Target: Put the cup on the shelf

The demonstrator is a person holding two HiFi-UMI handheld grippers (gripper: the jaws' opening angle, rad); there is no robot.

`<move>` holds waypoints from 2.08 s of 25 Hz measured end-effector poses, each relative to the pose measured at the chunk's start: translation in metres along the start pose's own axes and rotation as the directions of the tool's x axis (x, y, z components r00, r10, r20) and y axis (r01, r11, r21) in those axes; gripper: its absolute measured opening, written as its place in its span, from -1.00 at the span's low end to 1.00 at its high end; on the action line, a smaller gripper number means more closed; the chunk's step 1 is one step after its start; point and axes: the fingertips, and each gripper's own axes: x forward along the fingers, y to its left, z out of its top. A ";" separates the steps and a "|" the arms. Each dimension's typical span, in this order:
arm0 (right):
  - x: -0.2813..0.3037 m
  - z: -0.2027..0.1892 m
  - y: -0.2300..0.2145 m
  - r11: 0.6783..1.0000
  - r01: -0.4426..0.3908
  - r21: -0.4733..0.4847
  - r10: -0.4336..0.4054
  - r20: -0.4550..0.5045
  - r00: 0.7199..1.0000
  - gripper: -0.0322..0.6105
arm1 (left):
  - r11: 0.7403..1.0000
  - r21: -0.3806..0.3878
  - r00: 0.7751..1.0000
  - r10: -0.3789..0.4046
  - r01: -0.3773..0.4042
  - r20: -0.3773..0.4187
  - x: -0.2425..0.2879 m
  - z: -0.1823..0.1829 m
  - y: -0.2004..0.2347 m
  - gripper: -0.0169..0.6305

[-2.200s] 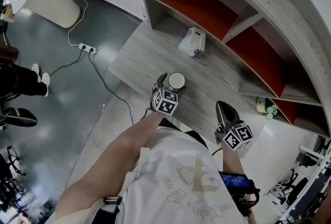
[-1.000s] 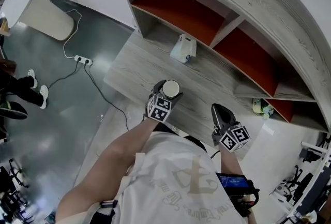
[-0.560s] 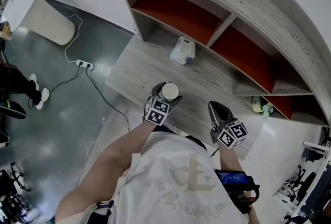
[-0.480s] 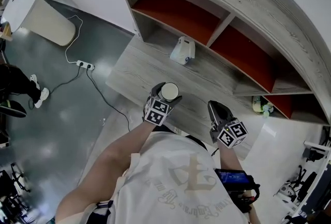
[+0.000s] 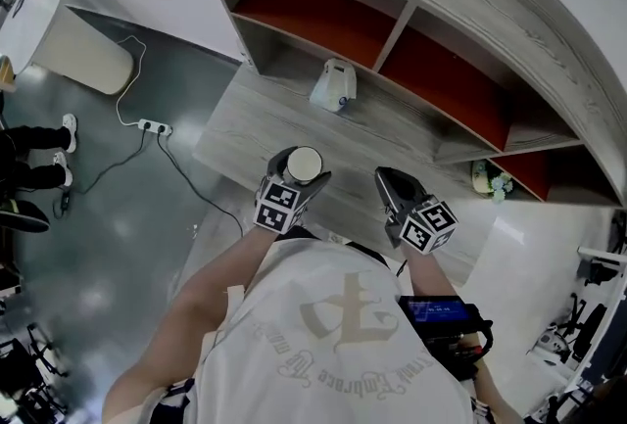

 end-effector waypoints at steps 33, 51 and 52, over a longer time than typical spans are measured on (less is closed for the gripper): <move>0.065 0.025 0.029 0.989 -0.132 -0.063 0.132 -0.002 0.991 -0.89 | 0.992 -0.099 0.993 0.084 -0.075 0.083 -0.083 0.065 0.038 0.33; 0.066 0.040 0.034 0.986 -0.144 -0.082 0.146 0.024 0.989 -0.89 | 0.995 -0.071 0.979 0.084 -0.072 0.185 -0.106 0.177 0.054 0.33; 0.066 0.041 0.033 0.987 -0.142 -0.081 0.145 0.025 0.989 -0.89 | 0.995 -0.067 0.978 0.082 -0.070 0.194 -0.106 0.184 0.054 0.33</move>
